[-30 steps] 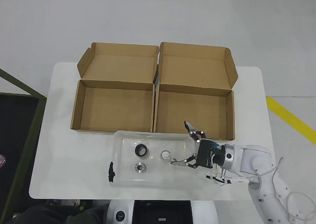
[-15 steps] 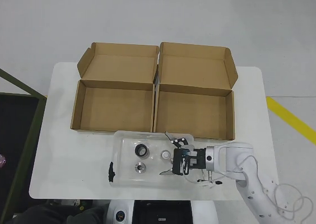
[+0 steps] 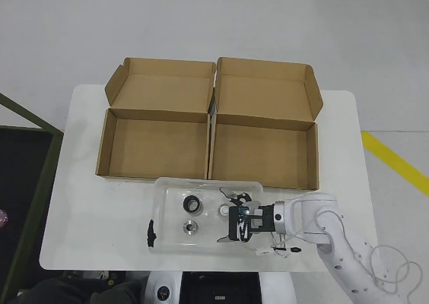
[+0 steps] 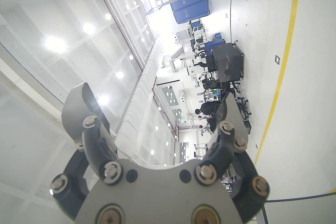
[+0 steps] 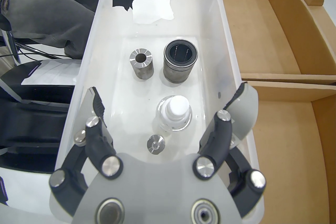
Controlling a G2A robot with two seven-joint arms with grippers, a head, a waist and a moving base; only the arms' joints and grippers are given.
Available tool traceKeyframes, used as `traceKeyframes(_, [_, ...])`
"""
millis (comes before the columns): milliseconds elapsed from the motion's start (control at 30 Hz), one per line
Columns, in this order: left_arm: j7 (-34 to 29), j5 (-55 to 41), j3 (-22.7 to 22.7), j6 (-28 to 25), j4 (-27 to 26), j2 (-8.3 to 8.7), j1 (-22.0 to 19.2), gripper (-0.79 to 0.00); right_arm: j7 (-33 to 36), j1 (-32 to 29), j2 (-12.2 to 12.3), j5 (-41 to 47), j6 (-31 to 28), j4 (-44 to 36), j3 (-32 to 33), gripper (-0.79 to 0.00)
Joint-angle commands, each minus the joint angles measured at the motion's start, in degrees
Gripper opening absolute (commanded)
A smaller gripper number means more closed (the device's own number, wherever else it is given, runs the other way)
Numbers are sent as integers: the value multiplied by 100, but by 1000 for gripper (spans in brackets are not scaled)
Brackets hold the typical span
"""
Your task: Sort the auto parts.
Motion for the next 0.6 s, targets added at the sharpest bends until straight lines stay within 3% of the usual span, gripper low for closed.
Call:
traceKeyframes(0, [0, 0, 0, 0, 0, 0, 0, 0, 38, 23, 8, 15, 17, 24, -17, -80])
traceKeyframes(167, [0, 0, 0, 0, 0, 0, 0, 0, 181, 98, 24, 4, 100, 96, -76, -228])
traceKeyframes(400, [0, 0, 0, 0, 0, 0, 0, 0, 449, 232, 38, -16, 219, 182, -198, -274])
traceKeyframes(467, [0, 0, 0, 0, 0, 0, 0, 0, 490, 263, 40, 2, 243, 213, -235, -394])
traceKeyframes(567, [0, 0, 0, 0, 0, 0, 0, 0, 520, 305, 47, 24, 262, 236, -276, -462])
